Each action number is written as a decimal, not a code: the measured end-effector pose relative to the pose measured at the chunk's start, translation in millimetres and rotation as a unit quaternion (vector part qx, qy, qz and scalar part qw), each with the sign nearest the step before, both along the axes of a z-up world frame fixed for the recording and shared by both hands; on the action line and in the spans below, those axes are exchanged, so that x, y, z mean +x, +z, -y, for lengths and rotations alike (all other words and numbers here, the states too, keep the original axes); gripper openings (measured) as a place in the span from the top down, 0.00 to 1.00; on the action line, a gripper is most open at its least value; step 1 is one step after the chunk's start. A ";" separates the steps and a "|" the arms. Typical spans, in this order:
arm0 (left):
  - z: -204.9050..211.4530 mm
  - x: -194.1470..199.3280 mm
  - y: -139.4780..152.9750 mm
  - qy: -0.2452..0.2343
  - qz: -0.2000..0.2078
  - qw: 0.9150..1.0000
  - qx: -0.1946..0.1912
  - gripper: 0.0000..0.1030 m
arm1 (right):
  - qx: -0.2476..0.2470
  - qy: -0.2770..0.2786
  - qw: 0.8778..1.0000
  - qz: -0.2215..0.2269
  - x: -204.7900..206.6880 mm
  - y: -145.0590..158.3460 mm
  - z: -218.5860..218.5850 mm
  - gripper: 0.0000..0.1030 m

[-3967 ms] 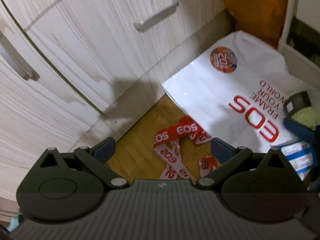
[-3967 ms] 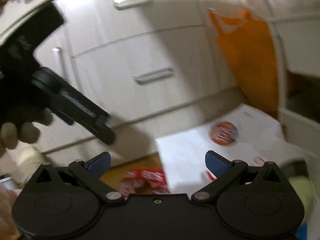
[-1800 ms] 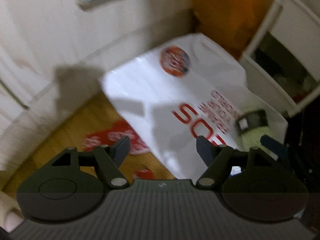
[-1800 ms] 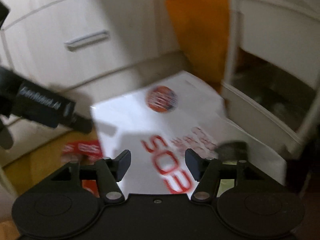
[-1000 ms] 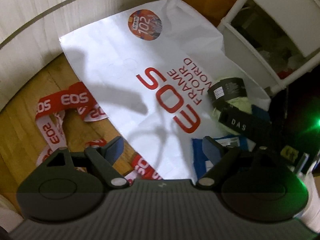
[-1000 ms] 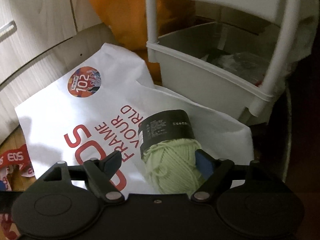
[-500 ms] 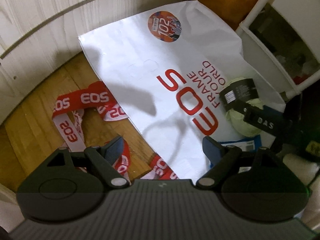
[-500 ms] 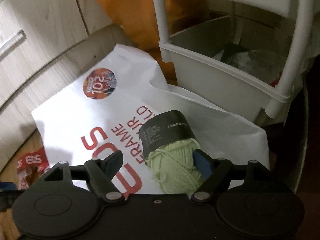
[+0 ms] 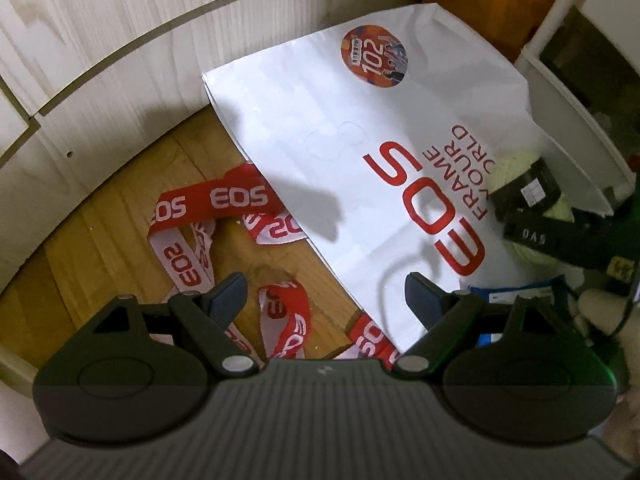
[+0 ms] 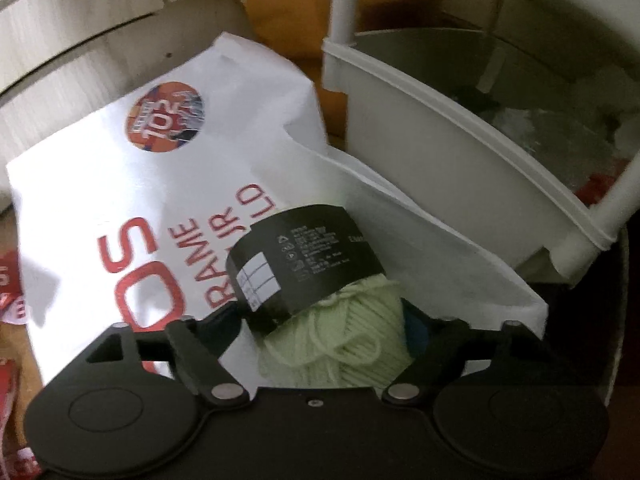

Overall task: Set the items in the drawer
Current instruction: 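Close the right gripper around the green yarn ball's black label band, then lift the yarn ball with the right gripper while the left gripper hooks the drawer handle, then pull the lower drawer open with the left gripper while the right gripper holds the yarn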

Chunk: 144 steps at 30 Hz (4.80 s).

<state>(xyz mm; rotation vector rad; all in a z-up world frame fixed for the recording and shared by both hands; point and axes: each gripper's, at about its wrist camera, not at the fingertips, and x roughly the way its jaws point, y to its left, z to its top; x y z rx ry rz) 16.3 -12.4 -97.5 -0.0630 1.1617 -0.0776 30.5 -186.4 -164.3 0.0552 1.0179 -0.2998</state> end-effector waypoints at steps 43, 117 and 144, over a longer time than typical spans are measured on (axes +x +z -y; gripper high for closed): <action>-13.4 0.4 2.1 0.025 -0.006 1.000 0.000 0.17 | 0.171 0.096 0.980 -0.014 12.7 -30.0 10.4 0.34; -3.0 121.7 111.4 -0.152 0.198 0.925 0.285 0.63 | 0.326 0.096 0.913 0.225 -85.8 100.5 -66.3 0.48; -11.9 117.3 117.7 -0.151 0.214 0.928 0.266 0.72 | 0.335 0.086 0.915 0.206 -89.0 91.9 -66.8 0.47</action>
